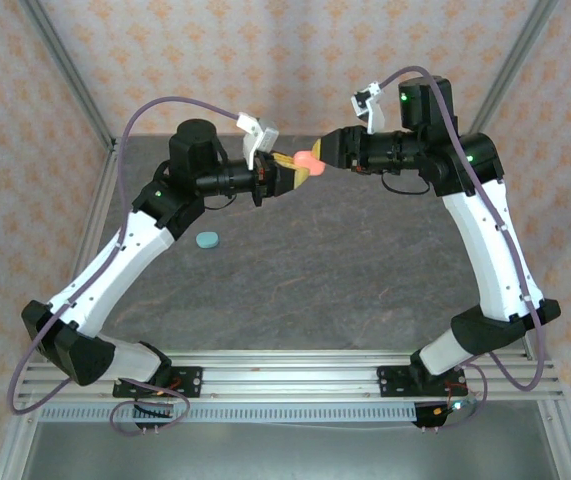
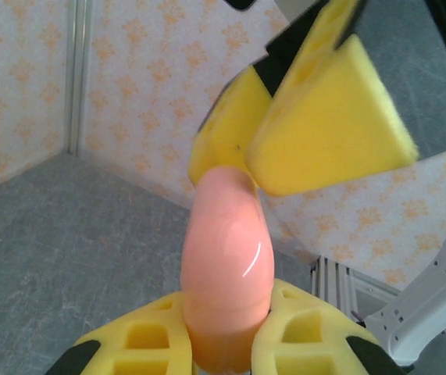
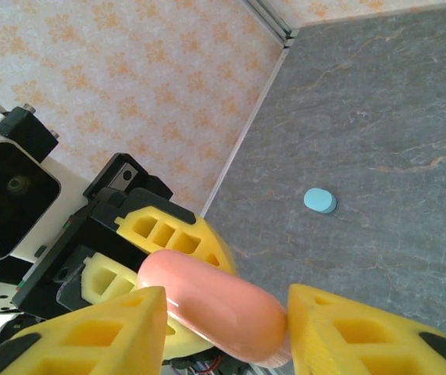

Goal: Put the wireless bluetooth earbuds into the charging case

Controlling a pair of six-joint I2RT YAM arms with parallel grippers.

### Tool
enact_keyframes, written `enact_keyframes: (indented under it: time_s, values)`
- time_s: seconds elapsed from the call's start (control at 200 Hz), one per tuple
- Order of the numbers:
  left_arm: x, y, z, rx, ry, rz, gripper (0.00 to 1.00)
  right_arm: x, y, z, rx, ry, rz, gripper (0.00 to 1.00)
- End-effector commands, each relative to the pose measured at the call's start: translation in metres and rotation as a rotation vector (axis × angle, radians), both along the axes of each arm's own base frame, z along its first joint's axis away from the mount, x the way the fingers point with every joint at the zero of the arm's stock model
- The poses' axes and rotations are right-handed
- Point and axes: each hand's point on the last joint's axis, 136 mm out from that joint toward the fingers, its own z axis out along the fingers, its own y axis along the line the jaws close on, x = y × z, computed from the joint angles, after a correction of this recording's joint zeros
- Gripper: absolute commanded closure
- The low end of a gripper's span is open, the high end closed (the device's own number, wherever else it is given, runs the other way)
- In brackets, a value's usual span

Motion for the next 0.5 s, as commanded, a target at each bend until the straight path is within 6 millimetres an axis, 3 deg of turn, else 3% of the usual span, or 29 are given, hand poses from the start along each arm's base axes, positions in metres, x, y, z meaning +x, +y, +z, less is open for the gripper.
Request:
enact_keyframes:
  time_s: [0.0, 0.095, 0.34, 0.42, 0.495]
  values:
    - [0.008, 0.007, 0.029, -0.041, -0.076, 0.046, 1.00, -0.017, -0.003, 0.001, -0.023, 0.002, 0.013, 0.48]
    - [0.009, 0.007, 0.024, -0.026, -0.071, 0.046, 1.00, -0.006, -0.013, 0.008, -0.040, -0.033, -0.068, 0.41]
    - [0.011, 0.006, 0.015, 0.003, -0.073, 0.042, 1.00, 0.020, -0.041, 0.033, 0.010, -0.092, -0.255, 0.34]
    - [0.012, 0.006, 0.007, 0.025, -0.064, 0.045, 1.00, 0.028, -0.049, 0.030, 0.014, -0.087, -0.316, 0.34]
    - [0.015, 0.007, -0.008, 0.059, -0.032, 0.056, 1.00, 0.039, -0.063, 0.014, -0.024, -0.050, -0.399, 0.34]
